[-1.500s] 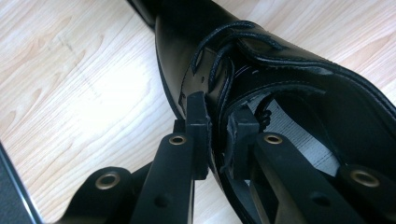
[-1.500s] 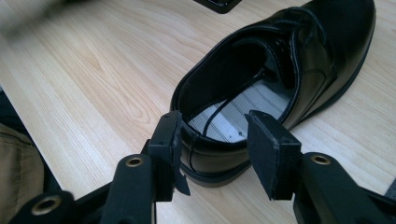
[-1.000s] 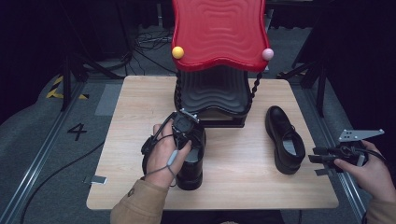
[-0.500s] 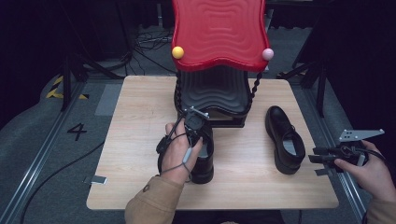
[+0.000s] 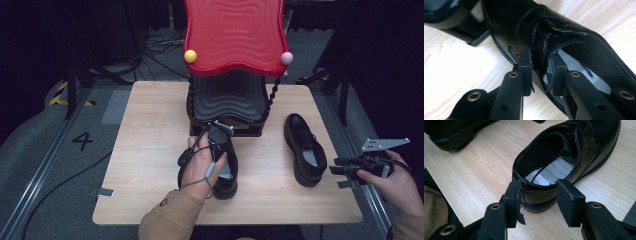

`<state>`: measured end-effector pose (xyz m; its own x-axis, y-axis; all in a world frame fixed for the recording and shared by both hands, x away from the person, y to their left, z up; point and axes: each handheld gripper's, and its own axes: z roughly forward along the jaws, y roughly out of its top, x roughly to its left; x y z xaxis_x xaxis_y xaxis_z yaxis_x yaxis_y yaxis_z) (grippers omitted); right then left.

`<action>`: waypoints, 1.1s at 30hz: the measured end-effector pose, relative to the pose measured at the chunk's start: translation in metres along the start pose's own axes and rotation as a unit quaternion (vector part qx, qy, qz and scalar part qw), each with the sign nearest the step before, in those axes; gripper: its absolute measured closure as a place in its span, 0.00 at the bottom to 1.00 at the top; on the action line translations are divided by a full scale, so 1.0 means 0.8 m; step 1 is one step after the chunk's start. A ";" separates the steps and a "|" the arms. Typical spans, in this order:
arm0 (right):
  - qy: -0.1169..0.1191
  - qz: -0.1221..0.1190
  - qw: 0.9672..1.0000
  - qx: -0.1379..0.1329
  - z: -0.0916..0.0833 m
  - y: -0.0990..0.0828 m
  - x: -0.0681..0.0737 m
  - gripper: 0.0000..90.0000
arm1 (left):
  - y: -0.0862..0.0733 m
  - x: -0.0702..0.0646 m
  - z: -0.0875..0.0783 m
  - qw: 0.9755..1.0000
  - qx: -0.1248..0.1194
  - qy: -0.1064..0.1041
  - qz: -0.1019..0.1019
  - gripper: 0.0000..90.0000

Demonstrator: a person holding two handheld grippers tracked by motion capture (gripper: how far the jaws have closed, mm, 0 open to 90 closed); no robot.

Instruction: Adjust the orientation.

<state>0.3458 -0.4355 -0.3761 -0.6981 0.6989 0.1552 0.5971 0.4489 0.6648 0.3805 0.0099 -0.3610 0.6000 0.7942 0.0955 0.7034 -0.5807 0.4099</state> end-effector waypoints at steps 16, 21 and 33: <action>0.002 0.002 1.000 -0.001 0.000 -0.001 -0.001 0.62 | -0.005 0.006 -0.012 1.000 0.001 -0.023 0.014 0.68; 0.002 0.004 1.000 -0.001 0.000 -0.001 -0.003 0.62 | -0.012 0.016 -0.025 0.998 -0.004 -0.051 0.023 0.60; 0.000 0.003 1.000 -0.003 -0.002 -0.002 -0.001 0.62 | -0.032 0.046 -0.052 0.994 -0.020 -0.096 0.055 0.57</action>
<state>0.3443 -0.4377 -0.3761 -0.6948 0.7015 0.1585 0.5983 0.4415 0.6687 0.3685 0.0611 -0.3302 0.7364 0.6758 -0.0322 0.6167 -0.6509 0.4427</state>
